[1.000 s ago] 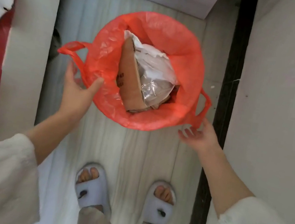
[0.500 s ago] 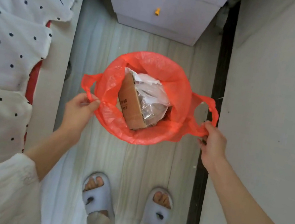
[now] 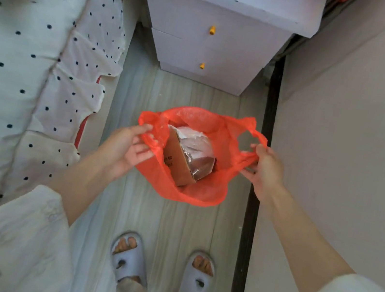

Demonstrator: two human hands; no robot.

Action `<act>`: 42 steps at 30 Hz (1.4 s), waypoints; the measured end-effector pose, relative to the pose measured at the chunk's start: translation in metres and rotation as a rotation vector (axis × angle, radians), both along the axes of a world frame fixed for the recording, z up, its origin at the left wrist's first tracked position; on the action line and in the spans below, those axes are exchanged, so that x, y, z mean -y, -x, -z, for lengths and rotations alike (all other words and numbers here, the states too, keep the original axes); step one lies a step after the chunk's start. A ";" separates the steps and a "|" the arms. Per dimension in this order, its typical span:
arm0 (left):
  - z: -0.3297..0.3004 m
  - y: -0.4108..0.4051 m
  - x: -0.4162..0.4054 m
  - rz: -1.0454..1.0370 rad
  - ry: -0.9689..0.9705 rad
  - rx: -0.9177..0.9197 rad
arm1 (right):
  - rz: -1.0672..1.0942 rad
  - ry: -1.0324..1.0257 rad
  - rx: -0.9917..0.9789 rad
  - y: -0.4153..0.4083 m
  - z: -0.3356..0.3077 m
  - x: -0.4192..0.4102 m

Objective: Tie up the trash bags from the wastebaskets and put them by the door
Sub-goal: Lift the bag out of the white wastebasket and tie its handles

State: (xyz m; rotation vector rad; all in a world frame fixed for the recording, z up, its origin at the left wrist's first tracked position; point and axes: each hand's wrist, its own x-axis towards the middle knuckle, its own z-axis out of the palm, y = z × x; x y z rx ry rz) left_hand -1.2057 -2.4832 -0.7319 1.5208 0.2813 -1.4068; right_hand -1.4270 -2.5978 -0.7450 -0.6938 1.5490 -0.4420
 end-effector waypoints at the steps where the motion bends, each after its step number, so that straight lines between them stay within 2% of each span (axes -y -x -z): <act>1: -0.007 -0.002 0.003 0.012 0.005 0.013 | -0.008 0.009 0.002 -0.002 -0.007 0.003; 6: -0.040 -0.009 0.004 0.163 -0.001 0.099 | -0.046 0.097 0.083 -0.011 -0.044 0.009; 10: -0.079 -0.009 0.006 0.284 0.066 0.251 | -0.124 0.082 0.159 -0.020 -0.079 0.012; 14: -0.127 -0.004 0.006 0.356 0.142 0.340 | -0.335 0.075 0.073 -0.025 -0.121 0.005; 20: -0.192 0.011 0.004 0.479 0.169 0.390 | -0.329 0.101 0.090 -0.032 -0.189 -0.009; 28: -0.274 0.009 -0.027 0.517 0.217 0.461 | -0.373 0.181 0.109 -0.020 -0.275 -0.037; 31: -0.297 0.011 -0.038 0.518 0.247 0.433 | -0.296 0.190 0.135 -0.011 -0.301 -0.050; 33: -0.308 0.018 -0.044 0.478 0.274 0.397 | -0.245 0.203 0.154 -0.007 -0.311 -0.059; 36: -0.317 0.029 -0.045 0.537 0.254 0.382 | -0.378 0.171 0.056 -0.006 -0.318 -0.073; 40: -0.327 0.030 -0.039 0.346 0.262 0.386 | -0.251 0.240 0.046 -0.004 -0.326 -0.071; 42: -0.333 0.030 -0.040 0.412 0.293 0.420 | -0.303 0.281 0.034 -0.004 -0.330 -0.070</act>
